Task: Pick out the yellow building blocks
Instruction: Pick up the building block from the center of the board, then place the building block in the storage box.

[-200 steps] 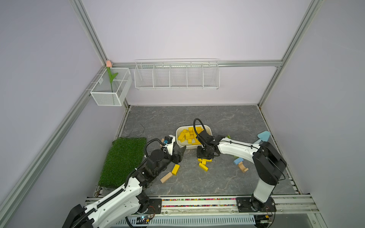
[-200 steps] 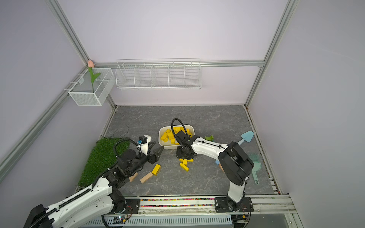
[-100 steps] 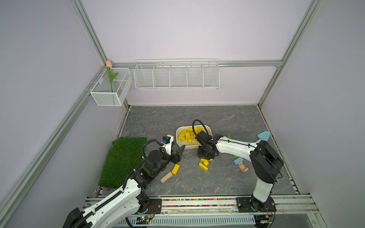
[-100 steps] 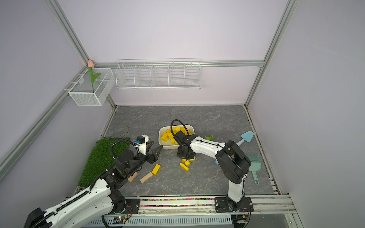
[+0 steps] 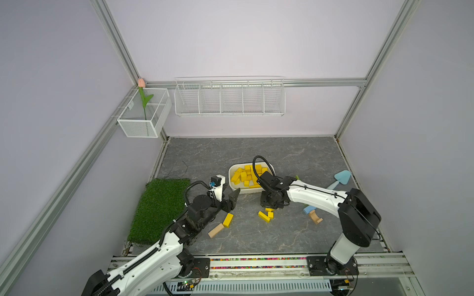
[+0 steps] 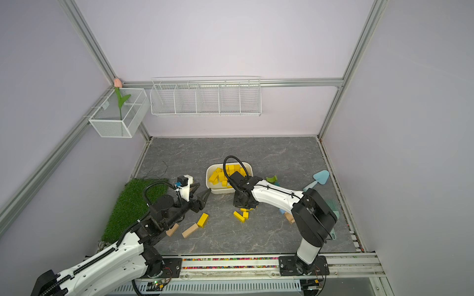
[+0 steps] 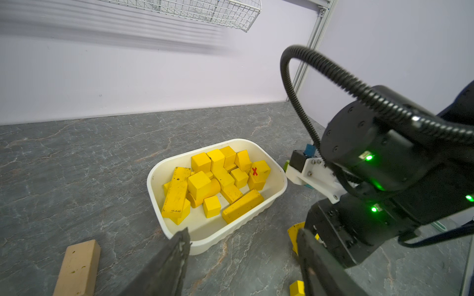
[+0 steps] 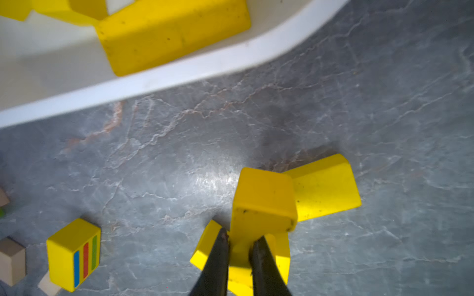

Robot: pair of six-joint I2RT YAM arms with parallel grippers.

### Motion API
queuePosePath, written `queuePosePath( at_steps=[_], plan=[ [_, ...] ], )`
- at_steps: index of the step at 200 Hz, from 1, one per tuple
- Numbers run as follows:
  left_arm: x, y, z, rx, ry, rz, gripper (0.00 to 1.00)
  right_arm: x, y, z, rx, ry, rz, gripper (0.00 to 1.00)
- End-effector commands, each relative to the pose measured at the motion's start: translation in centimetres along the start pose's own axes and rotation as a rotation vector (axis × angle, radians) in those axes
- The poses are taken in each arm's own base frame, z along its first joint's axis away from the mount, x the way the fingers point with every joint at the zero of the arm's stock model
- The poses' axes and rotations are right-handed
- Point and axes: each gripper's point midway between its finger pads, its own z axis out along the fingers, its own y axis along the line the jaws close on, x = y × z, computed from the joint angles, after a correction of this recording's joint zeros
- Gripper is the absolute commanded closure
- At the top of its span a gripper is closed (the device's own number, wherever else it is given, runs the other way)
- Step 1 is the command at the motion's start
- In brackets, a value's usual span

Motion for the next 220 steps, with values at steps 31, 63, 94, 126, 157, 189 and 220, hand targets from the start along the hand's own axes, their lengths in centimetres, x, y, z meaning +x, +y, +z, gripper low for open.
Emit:
queuePosePath(
  at_steps=[31,63,94,126,157,189,220],
  plan=[
    [0.0,0.1,-0.1,0.003,-0.007,-0.023,0.32,-1.3,-0.4,-4.3,-0.001,-0.11,-0.056,0.89],
    [0.1,0.1,-0.1,0.002,-0.005,-0.022,0.32,-3.1,1.7,-5.9,-0.038,-0.156,-0.129,0.86],
    [0.1,0.2,-0.2,0.001,-0.009,-0.023,0.32,-5.2,4.3,-6.7,-0.08,-0.179,-0.209,0.83],
    [0.3,0.2,-0.2,0.001,-0.007,-0.023,0.32,-7.0,6.2,-6.1,-0.079,-0.174,-0.284,0.83],
    [0.3,0.3,-0.2,-0.002,-0.008,-0.024,0.32,-8.5,6.8,-4.7,-0.053,-0.156,-0.311,0.83],
    [0.3,0.3,-0.2,-0.002,-0.008,-0.026,0.32,-9.5,7.0,-2.5,-0.059,-0.112,-0.293,0.81],
    [0.4,0.4,-0.2,-0.002,-0.007,-0.025,0.32,-9.8,8.0,-0.5,-0.105,-0.055,-0.291,0.77]
  ],
)
